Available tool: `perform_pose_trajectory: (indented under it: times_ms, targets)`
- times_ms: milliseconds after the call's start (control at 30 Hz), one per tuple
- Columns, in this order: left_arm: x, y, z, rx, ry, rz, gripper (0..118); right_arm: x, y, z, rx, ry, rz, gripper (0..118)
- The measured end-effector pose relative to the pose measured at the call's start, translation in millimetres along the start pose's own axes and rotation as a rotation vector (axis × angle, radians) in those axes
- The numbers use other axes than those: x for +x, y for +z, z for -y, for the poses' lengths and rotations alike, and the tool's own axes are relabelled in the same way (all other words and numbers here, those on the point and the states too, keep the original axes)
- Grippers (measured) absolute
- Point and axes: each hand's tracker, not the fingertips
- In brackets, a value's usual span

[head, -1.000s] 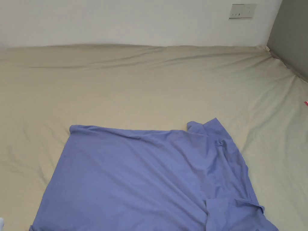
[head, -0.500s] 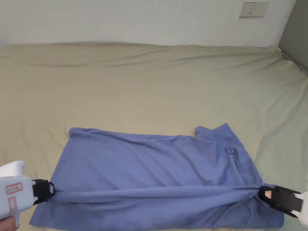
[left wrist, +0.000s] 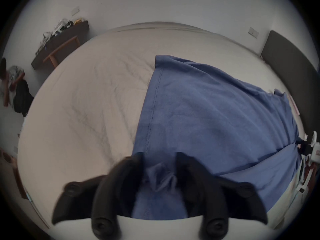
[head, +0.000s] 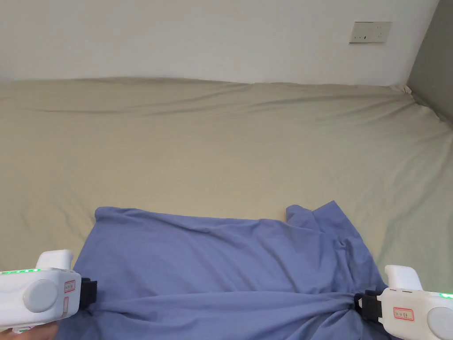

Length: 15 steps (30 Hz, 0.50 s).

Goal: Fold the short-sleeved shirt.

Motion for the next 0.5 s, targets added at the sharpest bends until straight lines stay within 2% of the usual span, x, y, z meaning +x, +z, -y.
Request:
perform_pose_trajectory:
  times_ms: [33,67,133,233,367,433,467,500]
  targets:
    - [-1.1,3.5,0.0,-0.007,0.003,0.013,85,0.4,-0.4,0.3,-0.001,-0.01,-0.002,9]
    - [-3.9,9.6,1.0,-0.009,0.005,0.043,91,0.2,-1.1,0.5,-0.002,-0.014,-0.001,8]
    - [-9.3,29.8,4.4,0.05,0.027,0.105,91,-3.6,-2.6,2.6,0.002,0.012,0.02,8]
    - [-18.7,75.1,6.8,0.148,0.044,0.085,94,-16.5,-2.8,5.5,0.012,0.101,0.081,8]
    - [-28.3,151.6,24.5,0.322,0.096,0.115,99,-18.9,-3.3,1.7,-0.004,0.056,0.087,8]
    - [-32.1,180.4,40.6,0.369,0.077,0.138,104,-19.8,-3.2,2.3,-0.006,0.051,0.088,8]
    - [-33.4,192.0,49.8,0.384,0.049,0.139,104,-22.8,-3.1,4.6,0.003,0.068,0.098,8]
    - [-33.6,201.2,57.5,0.38,0.024,0.114,104,-25.5,-2.0,6.6,0.03,0.125,0.118,11]
